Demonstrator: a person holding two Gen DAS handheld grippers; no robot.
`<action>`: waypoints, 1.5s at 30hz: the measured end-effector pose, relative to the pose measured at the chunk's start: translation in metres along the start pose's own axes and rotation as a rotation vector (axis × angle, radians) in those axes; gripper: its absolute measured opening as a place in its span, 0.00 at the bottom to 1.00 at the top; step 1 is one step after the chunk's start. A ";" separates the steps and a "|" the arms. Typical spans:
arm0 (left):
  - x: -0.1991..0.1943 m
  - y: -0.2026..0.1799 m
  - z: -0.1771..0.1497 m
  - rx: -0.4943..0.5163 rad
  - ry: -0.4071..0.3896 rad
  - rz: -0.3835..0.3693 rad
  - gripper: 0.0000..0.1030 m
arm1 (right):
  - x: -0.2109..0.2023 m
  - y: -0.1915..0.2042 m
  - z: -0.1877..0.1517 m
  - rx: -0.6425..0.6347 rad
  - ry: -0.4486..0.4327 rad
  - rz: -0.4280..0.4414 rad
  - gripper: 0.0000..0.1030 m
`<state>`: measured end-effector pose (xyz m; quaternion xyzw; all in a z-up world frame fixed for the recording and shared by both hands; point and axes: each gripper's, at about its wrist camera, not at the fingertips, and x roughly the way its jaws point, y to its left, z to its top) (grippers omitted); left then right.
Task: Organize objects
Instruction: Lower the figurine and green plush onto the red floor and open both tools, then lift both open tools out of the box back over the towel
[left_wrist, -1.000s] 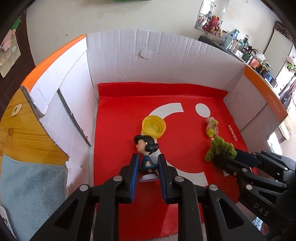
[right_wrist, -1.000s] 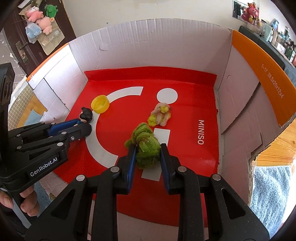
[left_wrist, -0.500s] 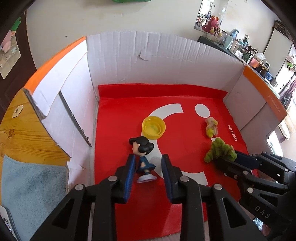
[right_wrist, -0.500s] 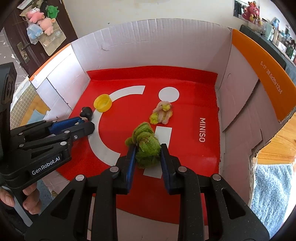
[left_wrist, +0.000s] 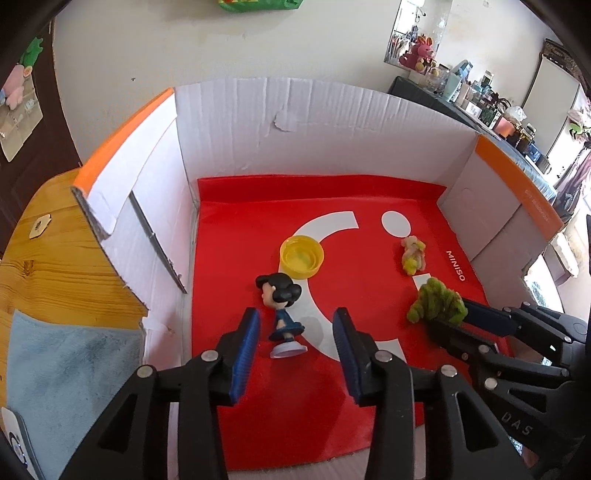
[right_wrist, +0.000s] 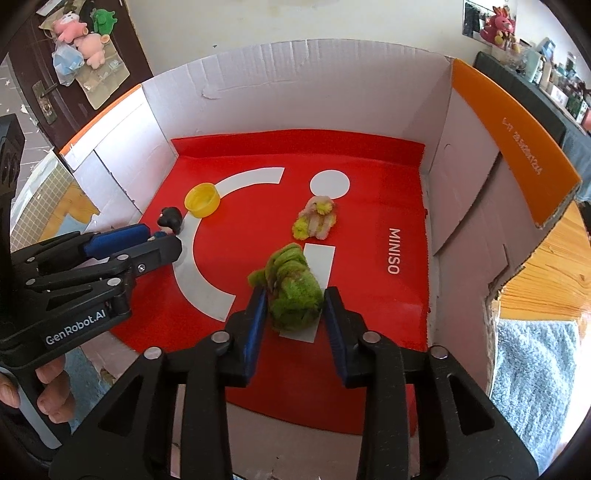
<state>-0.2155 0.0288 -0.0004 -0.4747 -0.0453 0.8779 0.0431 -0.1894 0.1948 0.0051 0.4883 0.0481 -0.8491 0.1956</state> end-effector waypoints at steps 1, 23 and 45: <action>-0.001 0.000 -0.001 0.001 -0.001 -0.001 0.44 | 0.000 0.001 0.000 -0.002 -0.003 -0.001 0.47; -0.024 0.004 -0.014 -0.007 -0.050 0.032 0.64 | -0.009 0.011 -0.003 -0.011 -0.048 0.019 0.58; -0.065 -0.001 -0.037 0.042 -0.134 0.108 0.86 | -0.043 0.020 -0.022 -0.023 -0.141 0.016 0.77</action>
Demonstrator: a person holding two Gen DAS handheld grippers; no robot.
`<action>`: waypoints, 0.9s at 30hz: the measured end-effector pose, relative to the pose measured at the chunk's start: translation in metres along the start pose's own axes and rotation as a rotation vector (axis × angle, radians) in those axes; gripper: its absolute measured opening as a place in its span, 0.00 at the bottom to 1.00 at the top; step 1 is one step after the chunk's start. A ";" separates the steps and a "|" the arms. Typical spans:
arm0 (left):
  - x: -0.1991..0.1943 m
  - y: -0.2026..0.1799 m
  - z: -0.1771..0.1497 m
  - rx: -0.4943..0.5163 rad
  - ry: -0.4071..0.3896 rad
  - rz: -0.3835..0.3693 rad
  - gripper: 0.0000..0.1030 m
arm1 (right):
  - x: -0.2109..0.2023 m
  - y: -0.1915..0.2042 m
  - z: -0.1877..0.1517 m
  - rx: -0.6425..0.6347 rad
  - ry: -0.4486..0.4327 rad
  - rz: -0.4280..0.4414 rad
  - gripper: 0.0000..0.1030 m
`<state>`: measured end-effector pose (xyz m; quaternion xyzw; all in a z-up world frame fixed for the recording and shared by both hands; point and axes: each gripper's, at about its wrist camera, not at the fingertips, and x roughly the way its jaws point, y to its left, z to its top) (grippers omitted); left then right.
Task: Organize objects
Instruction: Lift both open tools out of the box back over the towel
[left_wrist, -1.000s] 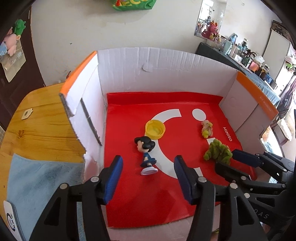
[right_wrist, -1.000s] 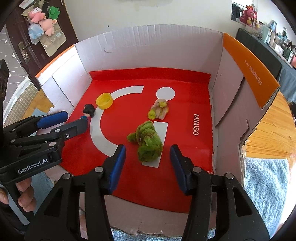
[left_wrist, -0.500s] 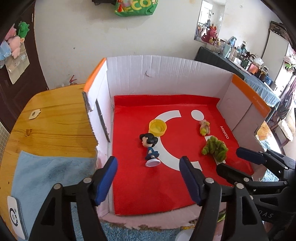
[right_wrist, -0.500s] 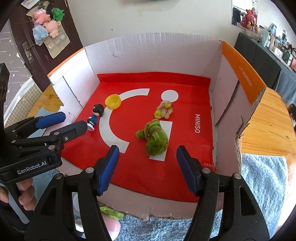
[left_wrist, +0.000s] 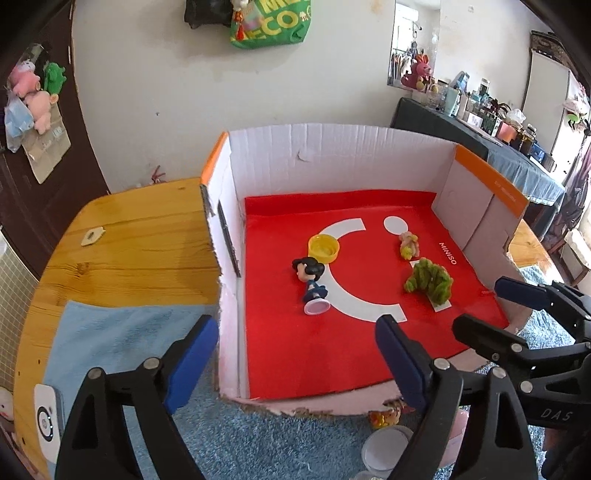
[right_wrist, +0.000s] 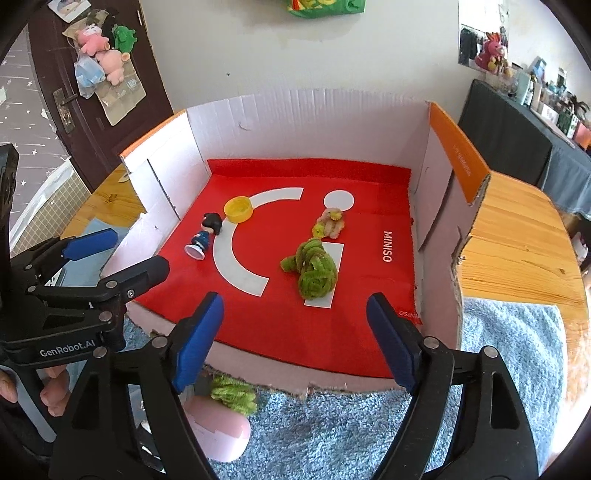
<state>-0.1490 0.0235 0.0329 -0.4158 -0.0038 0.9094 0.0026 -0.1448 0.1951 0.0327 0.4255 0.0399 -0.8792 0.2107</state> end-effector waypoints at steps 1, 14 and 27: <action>-0.003 0.000 -0.001 -0.001 -0.004 -0.003 0.86 | -0.002 0.001 -0.001 -0.001 -0.006 0.000 0.77; -0.023 -0.001 -0.013 0.011 -0.034 -0.012 0.97 | -0.021 0.007 -0.014 -0.001 -0.052 -0.003 0.90; -0.027 0.003 -0.030 0.002 -0.015 -0.013 0.97 | -0.033 0.014 -0.031 0.012 -0.059 0.011 0.91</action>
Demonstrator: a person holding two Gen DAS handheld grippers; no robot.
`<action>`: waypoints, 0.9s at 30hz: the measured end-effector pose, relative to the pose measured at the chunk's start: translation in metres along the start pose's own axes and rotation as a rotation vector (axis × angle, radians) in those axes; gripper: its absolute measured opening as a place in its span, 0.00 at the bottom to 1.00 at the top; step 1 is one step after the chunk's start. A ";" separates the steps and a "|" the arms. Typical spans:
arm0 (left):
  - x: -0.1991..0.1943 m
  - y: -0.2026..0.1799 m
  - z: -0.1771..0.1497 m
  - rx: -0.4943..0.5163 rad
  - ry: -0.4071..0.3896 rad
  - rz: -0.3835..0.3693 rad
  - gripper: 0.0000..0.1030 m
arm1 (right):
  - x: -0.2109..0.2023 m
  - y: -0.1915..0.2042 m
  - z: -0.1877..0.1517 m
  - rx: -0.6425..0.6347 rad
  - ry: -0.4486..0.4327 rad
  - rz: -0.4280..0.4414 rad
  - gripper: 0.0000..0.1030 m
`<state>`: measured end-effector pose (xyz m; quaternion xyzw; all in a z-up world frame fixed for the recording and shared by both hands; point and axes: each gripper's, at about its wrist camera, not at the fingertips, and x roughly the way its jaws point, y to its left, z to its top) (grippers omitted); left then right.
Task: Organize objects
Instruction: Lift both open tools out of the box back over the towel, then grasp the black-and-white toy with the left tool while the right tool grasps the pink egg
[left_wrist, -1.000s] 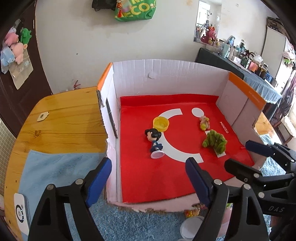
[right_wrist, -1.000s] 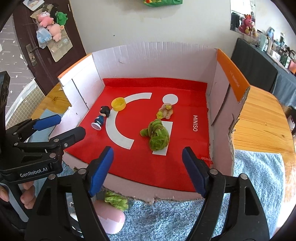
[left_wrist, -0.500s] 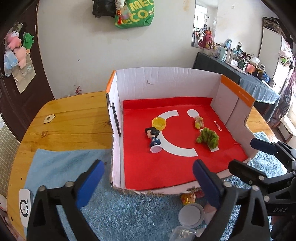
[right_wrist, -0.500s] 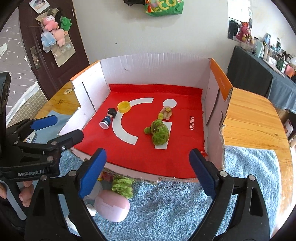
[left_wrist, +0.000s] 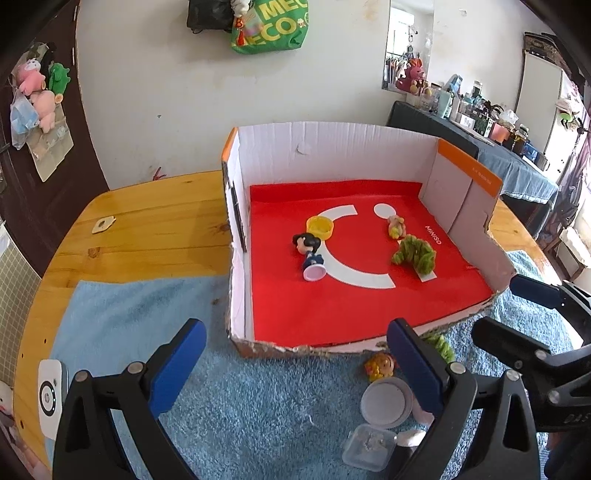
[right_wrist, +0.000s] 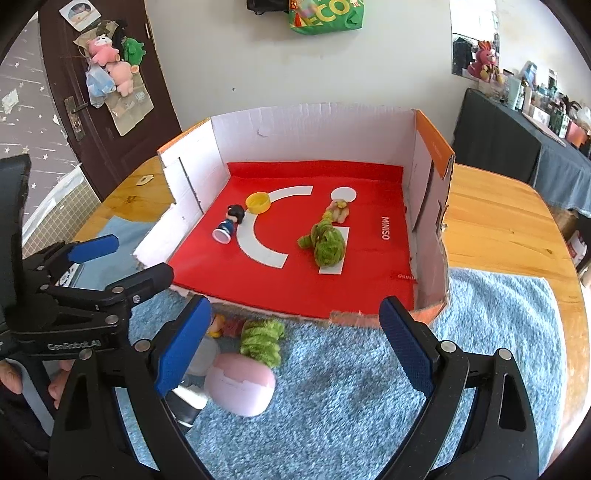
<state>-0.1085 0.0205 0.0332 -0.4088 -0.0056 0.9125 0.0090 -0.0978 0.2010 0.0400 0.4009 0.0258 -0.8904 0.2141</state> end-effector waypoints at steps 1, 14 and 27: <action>-0.001 0.000 -0.001 -0.002 0.001 0.000 0.97 | -0.002 0.001 -0.002 0.000 -0.002 -0.001 0.91; -0.005 0.001 -0.019 -0.002 0.017 -0.005 0.97 | -0.011 0.010 -0.024 -0.004 0.010 0.008 0.93; -0.013 0.000 -0.049 0.002 0.042 -0.030 0.97 | -0.010 0.011 -0.047 0.008 0.032 0.002 0.93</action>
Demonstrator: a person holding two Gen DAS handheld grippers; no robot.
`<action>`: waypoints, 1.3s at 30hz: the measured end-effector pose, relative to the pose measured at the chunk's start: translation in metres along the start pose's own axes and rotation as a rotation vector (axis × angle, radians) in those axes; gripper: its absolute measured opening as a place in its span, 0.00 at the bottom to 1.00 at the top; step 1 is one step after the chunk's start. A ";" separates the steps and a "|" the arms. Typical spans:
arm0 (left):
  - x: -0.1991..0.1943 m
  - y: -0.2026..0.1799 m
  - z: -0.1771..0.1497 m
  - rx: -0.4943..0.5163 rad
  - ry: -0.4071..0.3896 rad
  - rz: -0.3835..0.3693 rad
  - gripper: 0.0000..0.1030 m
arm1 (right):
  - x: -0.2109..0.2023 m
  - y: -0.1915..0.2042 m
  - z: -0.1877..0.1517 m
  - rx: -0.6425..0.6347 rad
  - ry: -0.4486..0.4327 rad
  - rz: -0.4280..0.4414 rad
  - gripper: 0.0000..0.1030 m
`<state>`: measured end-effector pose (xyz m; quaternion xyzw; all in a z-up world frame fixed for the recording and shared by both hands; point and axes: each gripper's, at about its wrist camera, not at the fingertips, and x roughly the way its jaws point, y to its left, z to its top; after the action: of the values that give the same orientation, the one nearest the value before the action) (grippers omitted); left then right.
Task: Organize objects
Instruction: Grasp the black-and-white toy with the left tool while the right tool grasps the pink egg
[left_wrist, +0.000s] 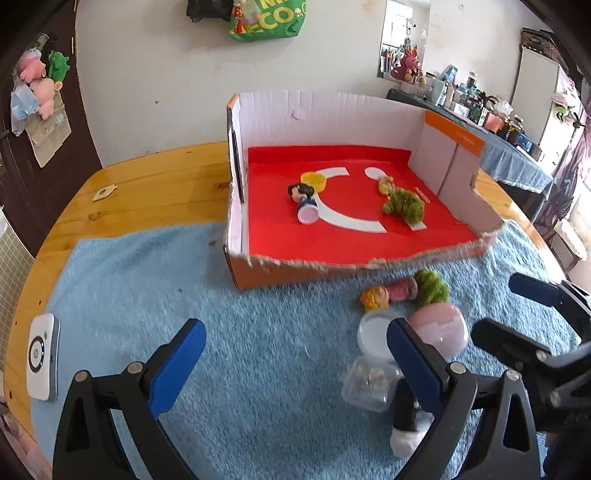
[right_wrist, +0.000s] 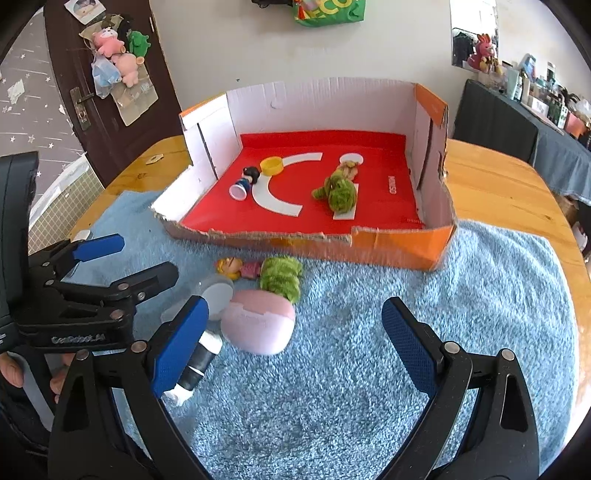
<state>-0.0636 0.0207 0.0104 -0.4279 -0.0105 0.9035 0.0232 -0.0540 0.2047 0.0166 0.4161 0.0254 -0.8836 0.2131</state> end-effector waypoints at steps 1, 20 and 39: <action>-0.002 0.000 -0.003 0.004 0.000 -0.005 0.97 | 0.000 -0.001 -0.001 0.004 0.001 -0.001 0.93; -0.026 -0.033 -0.044 0.078 0.032 -0.159 0.65 | 0.014 0.000 -0.008 -0.008 0.029 0.004 0.85; -0.011 -0.045 -0.055 0.084 0.093 -0.286 0.36 | 0.037 0.025 -0.004 -0.078 0.099 0.091 0.48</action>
<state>-0.0124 0.0651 -0.0140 -0.4623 -0.0326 0.8697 0.1697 -0.0617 0.1700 -0.0101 0.4515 0.0515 -0.8497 0.2674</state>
